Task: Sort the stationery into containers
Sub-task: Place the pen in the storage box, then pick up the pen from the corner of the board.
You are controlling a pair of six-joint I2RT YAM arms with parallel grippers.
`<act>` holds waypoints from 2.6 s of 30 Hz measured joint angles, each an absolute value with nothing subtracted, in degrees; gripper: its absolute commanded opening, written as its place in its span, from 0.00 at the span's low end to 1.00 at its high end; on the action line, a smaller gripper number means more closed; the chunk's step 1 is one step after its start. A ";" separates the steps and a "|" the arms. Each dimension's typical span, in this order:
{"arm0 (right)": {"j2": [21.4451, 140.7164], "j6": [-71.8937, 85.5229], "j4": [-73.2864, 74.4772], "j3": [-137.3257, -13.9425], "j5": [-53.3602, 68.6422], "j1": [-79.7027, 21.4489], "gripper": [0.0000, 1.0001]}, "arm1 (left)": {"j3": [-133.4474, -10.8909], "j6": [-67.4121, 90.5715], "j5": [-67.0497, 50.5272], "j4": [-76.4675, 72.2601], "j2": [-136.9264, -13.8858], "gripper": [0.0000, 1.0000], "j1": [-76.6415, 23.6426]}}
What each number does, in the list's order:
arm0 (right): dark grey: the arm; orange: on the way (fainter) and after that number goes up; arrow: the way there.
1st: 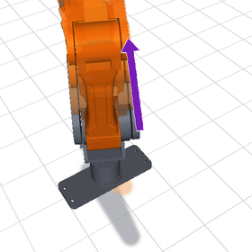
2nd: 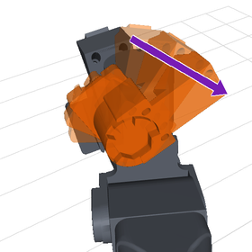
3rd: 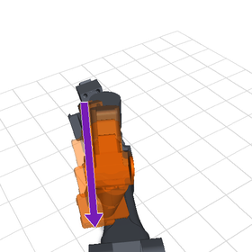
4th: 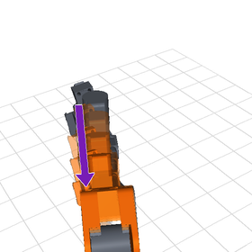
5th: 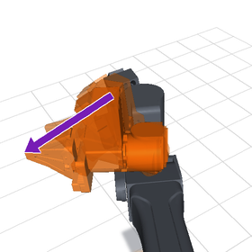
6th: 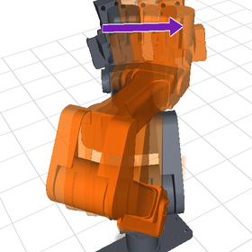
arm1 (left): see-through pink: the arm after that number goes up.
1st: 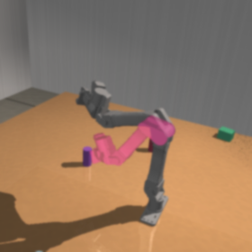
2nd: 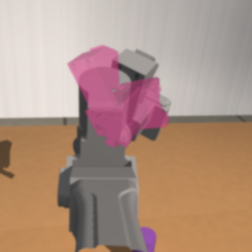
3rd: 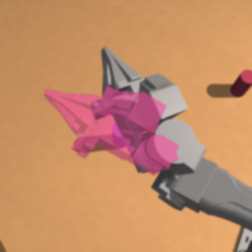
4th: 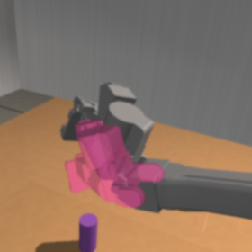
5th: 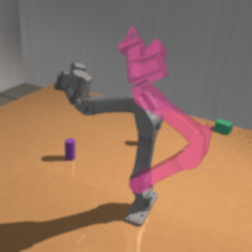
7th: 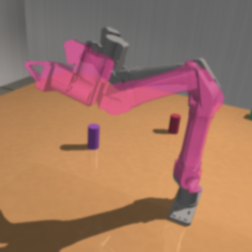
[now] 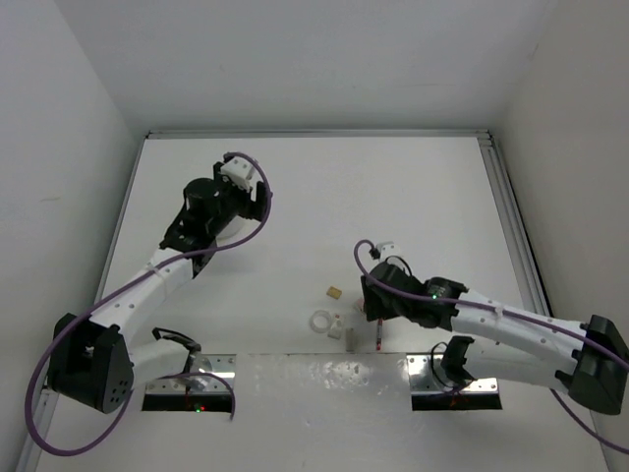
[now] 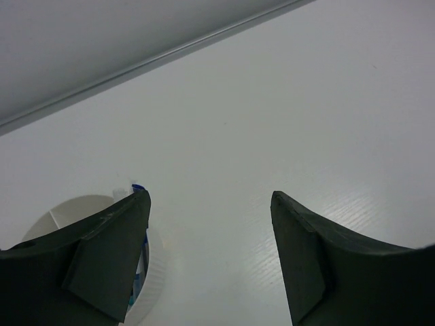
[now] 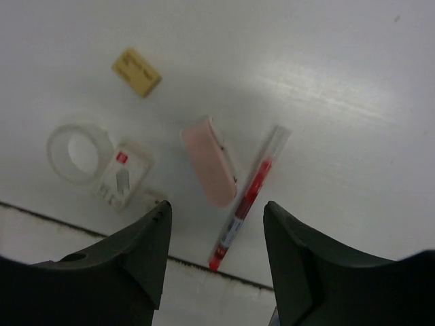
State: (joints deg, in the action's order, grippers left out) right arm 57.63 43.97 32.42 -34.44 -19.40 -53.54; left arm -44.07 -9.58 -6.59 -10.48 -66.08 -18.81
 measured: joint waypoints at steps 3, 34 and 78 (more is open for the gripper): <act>55.64 49.80 34.24 -30.83 -19.57 -59.53 0.53 | -43.57 -9.56 -6.28 -10.50 -66.04 0.69 -19.22; 60.73 67.66 33.08 -20.47 -27.44 -59.92 0.00 | -42.61 -10.04 -3.62 -12.25 -65.14 0.71 -20.69; 68.12 3.20 -18.68 -44.60 -1.19 -53.01 0.00 | -41.23 23.20 -47.57 -38.15 -67.31 0.00 -22.15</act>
State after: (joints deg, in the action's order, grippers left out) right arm 68.12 3.20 -18.68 -44.60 -1.19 -53.01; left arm -41.23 23.20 -47.57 -38.15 -67.31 -22.15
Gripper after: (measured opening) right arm 0.024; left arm 0.119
